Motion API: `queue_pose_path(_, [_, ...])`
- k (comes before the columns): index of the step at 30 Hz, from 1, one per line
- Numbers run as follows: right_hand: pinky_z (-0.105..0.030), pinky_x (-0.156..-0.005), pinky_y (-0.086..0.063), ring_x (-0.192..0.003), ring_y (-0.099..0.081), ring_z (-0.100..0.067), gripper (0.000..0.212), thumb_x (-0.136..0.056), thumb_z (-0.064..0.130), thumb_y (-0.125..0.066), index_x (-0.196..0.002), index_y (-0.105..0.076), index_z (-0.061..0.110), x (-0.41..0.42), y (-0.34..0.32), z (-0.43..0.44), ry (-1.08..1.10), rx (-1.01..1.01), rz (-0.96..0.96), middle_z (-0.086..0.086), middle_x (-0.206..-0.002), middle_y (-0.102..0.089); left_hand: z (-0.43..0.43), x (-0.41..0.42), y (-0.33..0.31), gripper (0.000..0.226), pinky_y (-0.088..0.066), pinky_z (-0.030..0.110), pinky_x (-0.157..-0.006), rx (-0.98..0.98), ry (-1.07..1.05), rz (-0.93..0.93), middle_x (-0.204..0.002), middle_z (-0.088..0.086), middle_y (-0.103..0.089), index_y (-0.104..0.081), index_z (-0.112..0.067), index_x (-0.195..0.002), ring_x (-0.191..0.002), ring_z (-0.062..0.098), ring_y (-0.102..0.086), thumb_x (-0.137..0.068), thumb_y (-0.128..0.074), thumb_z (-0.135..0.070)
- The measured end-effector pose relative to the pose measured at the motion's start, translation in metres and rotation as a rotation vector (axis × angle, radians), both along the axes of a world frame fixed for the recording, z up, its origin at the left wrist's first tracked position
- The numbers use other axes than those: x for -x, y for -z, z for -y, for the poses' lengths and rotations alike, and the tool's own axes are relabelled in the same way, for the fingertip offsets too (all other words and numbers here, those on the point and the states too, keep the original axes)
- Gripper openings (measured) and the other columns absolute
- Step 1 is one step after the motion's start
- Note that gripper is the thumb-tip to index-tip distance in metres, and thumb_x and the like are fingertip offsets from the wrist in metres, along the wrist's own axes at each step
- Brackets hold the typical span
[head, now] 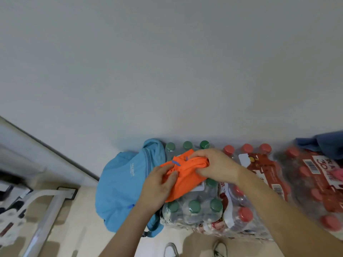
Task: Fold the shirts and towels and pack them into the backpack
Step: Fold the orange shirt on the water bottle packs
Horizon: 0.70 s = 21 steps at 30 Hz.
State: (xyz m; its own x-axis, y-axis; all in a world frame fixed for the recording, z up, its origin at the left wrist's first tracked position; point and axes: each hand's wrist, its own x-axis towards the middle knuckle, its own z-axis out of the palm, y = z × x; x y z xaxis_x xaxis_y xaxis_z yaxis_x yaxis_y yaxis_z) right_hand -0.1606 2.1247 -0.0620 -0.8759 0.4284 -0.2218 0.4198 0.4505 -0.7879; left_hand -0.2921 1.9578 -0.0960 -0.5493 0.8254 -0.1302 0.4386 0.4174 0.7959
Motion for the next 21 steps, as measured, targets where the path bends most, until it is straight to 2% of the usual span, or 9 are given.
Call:
queue_pose_path(2, [-0.012,-0.067,-0.045,-0.073,-0.061,0.006,0.033,-0.072,0.003,-0.063,-0.096,-0.069,0.025,0.000,0.003,0.003,0.042,-0.017,-0.091,0.017,-0.079,-0.066,0.000,-0.001,0.000,0.039,-0.036,0.007,-0.080,0.000,0.024,-0.020,-0.101,-0.014,-0.054,-0.064,-0.038,-0.104,-0.095,-0.005,-0.052,-0.072,-0.067,-0.062])
queue_pose_path(4, [-0.015,-0.074,-0.047,-0.082,-0.062,0.004,0.034,-0.073,0.002,-0.062,-0.094,-0.067,0.028,0.001,0.006,0.004,0.077,0.000,-0.158,0.016,-0.086,-0.068,0.000,-0.001,-0.002,0.052,-0.036,0.005,-0.080,0.016,0.075,-0.046,-0.105,-0.016,-0.051,-0.062,-0.042,-0.098,-0.098,-0.006,-0.051,-0.057,-0.065,-0.074])
queue_pose_path(6, [-0.019,-0.080,-0.049,-0.087,-0.063,0.002,0.035,-0.075,0.001,-0.064,-0.093,-0.064,0.031,0.001,0.009,0.002,0.089,0.035,-0.184,0.016,-0.090,-0.069,0.000,-0.002,-0.005,0.053,-0.039,0.008,-0.083,0.008,0.127,-0.040,-0.108,-0.019,-0.054,-0.062,-0.045,-0.102,-0.101,-0.004,-0.052,-0.056,-0.070,-0.070])
queue_pose_path(8, [-0.027,-0.084,-0.051,-0.090,-0.064,-0.002,0.033,-0.077,0.002,-0.066,-0.092,-0.062,0.032,0.002,0.013,0.001,0.094,0.062,-0.184,0.013,-0.092,-0.069,-0.001,-0.004,-0.009,0.049,-0.041,0.009,-0.082,-0.028,0.149,-0.051,-0.105,-0.021,-0.059,-0.061,-0.046,-0.112,-0.099,-0.005,-0.054,-0.066,-0.078,-0.051])
queue_pose_path(11, [-0.028,-0.082,-0.049,-0.088,-0.061,-0.004,0.022,-0.084,0.012,-0.065,-0.091,-0.059,0.032,0.001,0.016,0.002,0.141,-0.026,-0.147,0.013,-0.090,-0.065,-0.005,-0.007,-0.014,0.022,-0.049,0.017,-0.078,-0.105,0.063,0.125,-0.094,-0.020,-0.071,-0.070,-0.042,-0.099,-0.087,-0.003,-0.064,-0.084,-0.071,-0.027])
queue_pose_path(13, [-0.029,-0.077,-0.046,-0.087,-0.058,-0.009,0.012,-0.089,0.022,-0.061,-0.098,-0.056,0.029,-0.001,0.017,0.003,0.154,-0.175,-0.070,0.012,-0.091,-0.063,-0.011,-0.006,-0.013,0.010,-0.052,0.024,-0.071,-0.085,-0.013,0.142,-0.083,-0.011,-0.073,-0.073,-0.033,-0.088,-0.078,0.004,-0.066,-0.089,-0.065,-0.028])
queue_pose_path(16, [-0.034,-0.071,-0.046,-0.087,-0.059,-0.018,0.016,-0.095,0.034,-0.051,-0.105,-0.053,0.022,-0.001,0.031,0.008,0.155,-0.388,0.105,0.003,-0.095,-0.063,-0.023,-0.005,-0.006,0.019,-0.044,0.024,-0.063,0.051,-0.045,-0.093,-0.070,-0.008,-0.067,-0.069,-0.028,-0.080,-0.068,0.005,-0.060,-0.092,-0.058,-0.038])
queue_pose_path(19, [-0.033,-0.071,-0.046,-0.088,-0.056,-0.021,0.019,-0.095,0.035,-0.048,-0.100,-0.054,0.017,-0.005,0.049,0.013,0.196,-0.493,0.130,0.000,-0.098,-0.058,-0.031,-0.006,-0.001,0.025,-0.038,0.023,-0.063,0.094,-0.082,-0.254,-0.076,-0.008,-0.063,-0.068,-0.025,-0.081,-0.070,0.007,-0.056,-0.089,-0.058,-0.046])
queue_pose_path(21, [-0.030,-0.074,-0.045,-0.090,-0.052,-0.019,0.018,-0.092,0.030,-0.053,-0.098,-0.056,0.013,-0.008,0.054,0.014,0.229,-0.526,0.066,-0.002,-0.101,-0.053,-0.031,-0.003,0.004,0.027,-0.034,0.021,-0.064,0.082,-0.126,-0.261,-0.082,-0.006,-0.057,-0.069,-0.023,-0.078,-0.072,0.008,-0.052,-0.086,-0.062,-0.048])
